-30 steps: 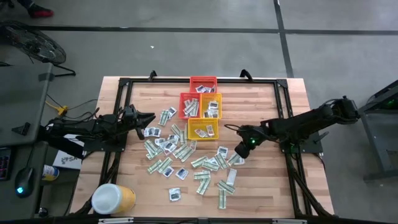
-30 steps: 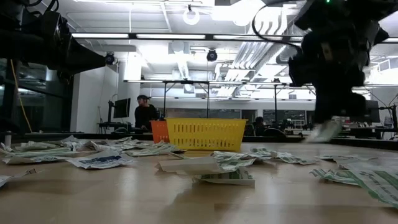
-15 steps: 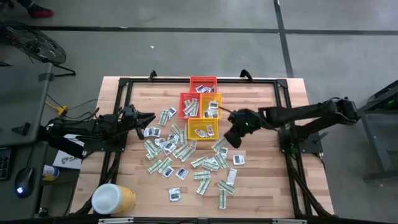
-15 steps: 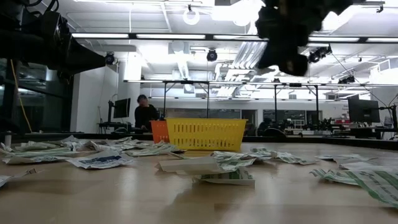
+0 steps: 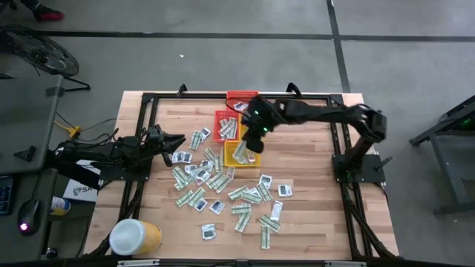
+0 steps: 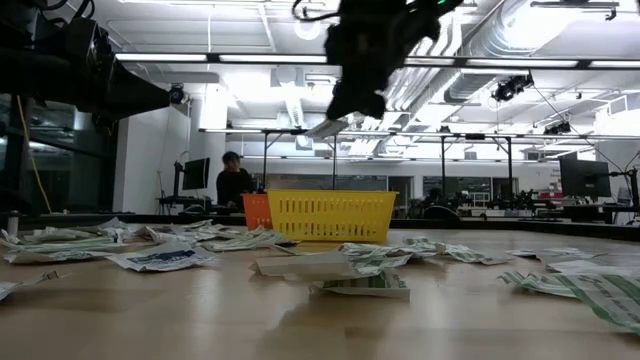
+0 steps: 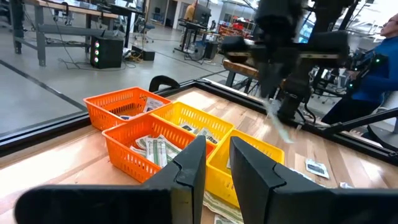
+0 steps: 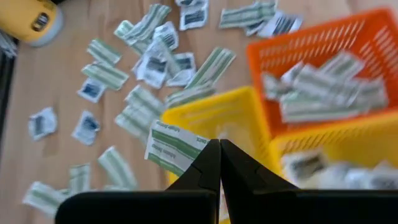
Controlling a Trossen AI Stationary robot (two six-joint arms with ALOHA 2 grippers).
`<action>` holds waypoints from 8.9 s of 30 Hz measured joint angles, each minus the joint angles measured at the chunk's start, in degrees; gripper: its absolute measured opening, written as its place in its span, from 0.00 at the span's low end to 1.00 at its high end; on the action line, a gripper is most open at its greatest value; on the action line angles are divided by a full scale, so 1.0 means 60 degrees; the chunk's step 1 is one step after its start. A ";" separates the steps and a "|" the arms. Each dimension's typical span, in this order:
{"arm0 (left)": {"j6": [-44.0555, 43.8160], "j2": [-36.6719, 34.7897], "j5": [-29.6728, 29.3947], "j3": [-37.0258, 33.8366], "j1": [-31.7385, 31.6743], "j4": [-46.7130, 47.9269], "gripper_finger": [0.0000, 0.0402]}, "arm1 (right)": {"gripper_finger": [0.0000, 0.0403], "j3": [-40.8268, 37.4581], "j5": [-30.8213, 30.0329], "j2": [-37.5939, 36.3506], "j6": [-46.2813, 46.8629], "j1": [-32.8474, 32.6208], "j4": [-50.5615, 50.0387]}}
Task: Pick & Place First Aid Supplies
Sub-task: Put the bandage into the bottom orange bin, then put the towelette pack into the top yellow bin
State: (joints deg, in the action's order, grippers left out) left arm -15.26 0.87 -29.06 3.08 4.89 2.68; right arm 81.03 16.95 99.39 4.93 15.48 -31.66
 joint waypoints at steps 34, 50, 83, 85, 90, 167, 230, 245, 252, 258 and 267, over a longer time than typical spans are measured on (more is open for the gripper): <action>-0.0001 0.0003 0.0001 0.0000 -0.0001 0.0000 0.18 | 0.00 0.2787 -0.0026 0.4048 -0.4405 0.1691 0.0743; 0.0001 0.0001 0.0001 -0.0001 -0.0001 0.0000 0.18 | 0.28 0.2791 -0.0727 0.4136 -0.3219 0.1691 0.0902; 0.0003 0.0003 0.0001 -0.0001 -0.0001 0.0000 0.18 | 0.42 -0.5551 -0.2156 -0.3886 -0.0867 -0.1402 -0.1145; 0.0002 0.0003 0.0001 -0.0001 -0.0001 0.0000 0.18 | 0.42 -0.6023 -0.2156 -0.4235 -0.0871 -0.1846 -0.1101; 0.0001 0.0001 0.0001 0.0001 -0.0001 0.0000 0.18 | 0.42 -0.6823 -0.2093 -0.4510 -0.0584 -0.2783 -0.1098; 0.0001 -0.0001 -0.0003 0.0000 0.0001 0.0000 0.18 | 0.33 -1.0622 0.1402 -0.3486 0.7722 -0.2972 0.6256; 0.0000 0.0002 -0.0003 0.0000 0.0000 0.0000 0.18 | 0.00 -0.6071 -0.1874 -0.4440 0.6266 -0.0537 0.2888; -0.0001 0.0000 0.0001 -0.0001 0.0000 0.0000 0.18 | 0.00 -0.6065 -0.3766 -0.2615 0.8433 0.0607 0.5201; 0.0001 0.0000 0.0004 0.0002 -0.0001 0.0000 0.18 | 0.00 -0.6065 -0.4161 -0.1748 0.9455 0.0758 0.6073; 0.0000 0.0003 0.0004 -0.0001 0.0002 0.0000 0.18 | 0.00 -0.6065 -0.3852 -0.1324 0.9755 0.0758 0.6182; -0.0001 0.0001 0.0008 -0.0001 -0.0001 0.0000 0.18 | 0.11 -0.6061 -0.3460 -0.1228 0.9685 0.0758 0.6181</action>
State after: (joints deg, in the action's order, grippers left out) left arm -15.27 0.87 -29.02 3.07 4.89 2.68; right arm 44.66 -3.81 92.03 63.04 20.03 5.43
